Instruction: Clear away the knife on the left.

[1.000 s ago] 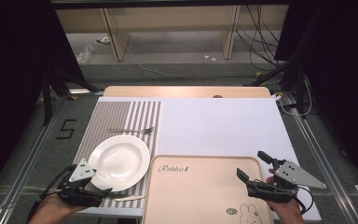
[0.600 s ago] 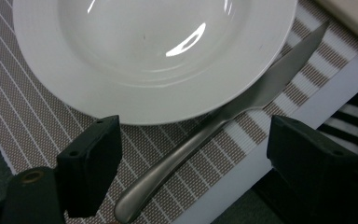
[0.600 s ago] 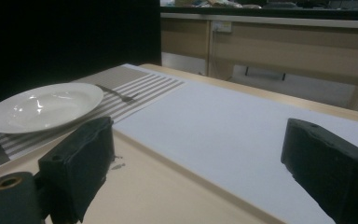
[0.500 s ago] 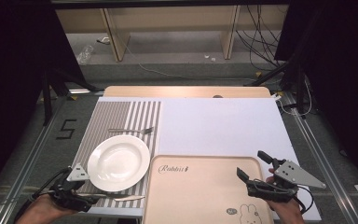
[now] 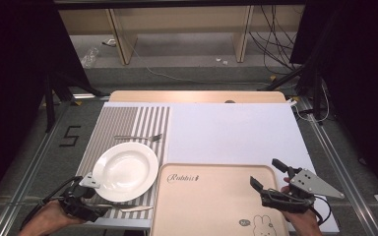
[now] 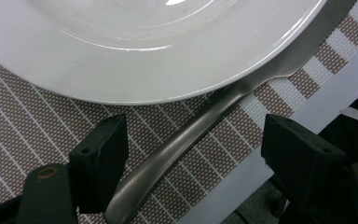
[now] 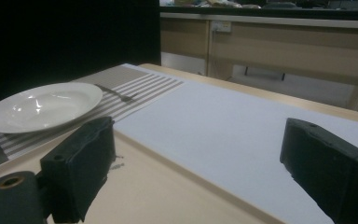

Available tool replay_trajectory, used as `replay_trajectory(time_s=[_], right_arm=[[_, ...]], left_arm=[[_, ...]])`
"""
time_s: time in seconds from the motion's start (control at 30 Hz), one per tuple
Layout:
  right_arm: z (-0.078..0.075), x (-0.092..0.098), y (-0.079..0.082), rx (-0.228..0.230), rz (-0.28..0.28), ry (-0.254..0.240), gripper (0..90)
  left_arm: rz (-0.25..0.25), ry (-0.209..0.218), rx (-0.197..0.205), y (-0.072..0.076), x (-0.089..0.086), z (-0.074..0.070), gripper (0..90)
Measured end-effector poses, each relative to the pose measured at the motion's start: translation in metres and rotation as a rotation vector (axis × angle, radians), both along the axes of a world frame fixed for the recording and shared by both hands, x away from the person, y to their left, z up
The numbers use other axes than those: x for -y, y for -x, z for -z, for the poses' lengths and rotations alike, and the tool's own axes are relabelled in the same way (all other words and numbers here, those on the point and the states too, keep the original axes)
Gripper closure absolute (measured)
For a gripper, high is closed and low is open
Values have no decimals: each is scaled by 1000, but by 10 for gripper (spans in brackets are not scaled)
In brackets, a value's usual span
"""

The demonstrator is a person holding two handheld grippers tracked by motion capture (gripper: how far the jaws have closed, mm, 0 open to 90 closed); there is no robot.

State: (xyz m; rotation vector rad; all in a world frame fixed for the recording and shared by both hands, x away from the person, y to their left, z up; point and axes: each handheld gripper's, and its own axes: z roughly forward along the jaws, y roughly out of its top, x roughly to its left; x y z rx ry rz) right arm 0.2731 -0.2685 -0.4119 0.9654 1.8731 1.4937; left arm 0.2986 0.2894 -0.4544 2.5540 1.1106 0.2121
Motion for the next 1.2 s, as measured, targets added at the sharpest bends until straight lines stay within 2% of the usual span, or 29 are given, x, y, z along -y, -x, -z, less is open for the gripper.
replay_trajectory(time_s=[0.2, 0.37, 0.47, 0.53, 0.7, 0.87, 1.13, 1.2], right_arm=[[0, 0, 0, -2, 0, 0, 115], [0, 0, -1, -2, -2, -1, 117], [0, 0, 0, -2, -2, 2, 120], [0, 0, 0, -1, -3, 0, 120], [0, 0, 0, -1, -4, 1, 122], [0, 0, 0, 4, -5, 4, 128], [1, -1, 0, -1, -7, 12, 130], [1, -1, 0, 0, -8, 12, 133]], left_arm=[[41, -21, -37, -4, 4, 7, 285], [64, -25, -45, -7, 8, 8, 327], [95, -49, -57, -9, 13, 9, 365], [112, -63, -79, -11, 15, 11, 388], [114, -74, -95, -13, 16, 11, 434], [110, -98, -94, -14, 17, 10, 525], [172, -160, -122, -16, 23, 8, 597], [218, -203, -125, -15, 30, 8, 622]])
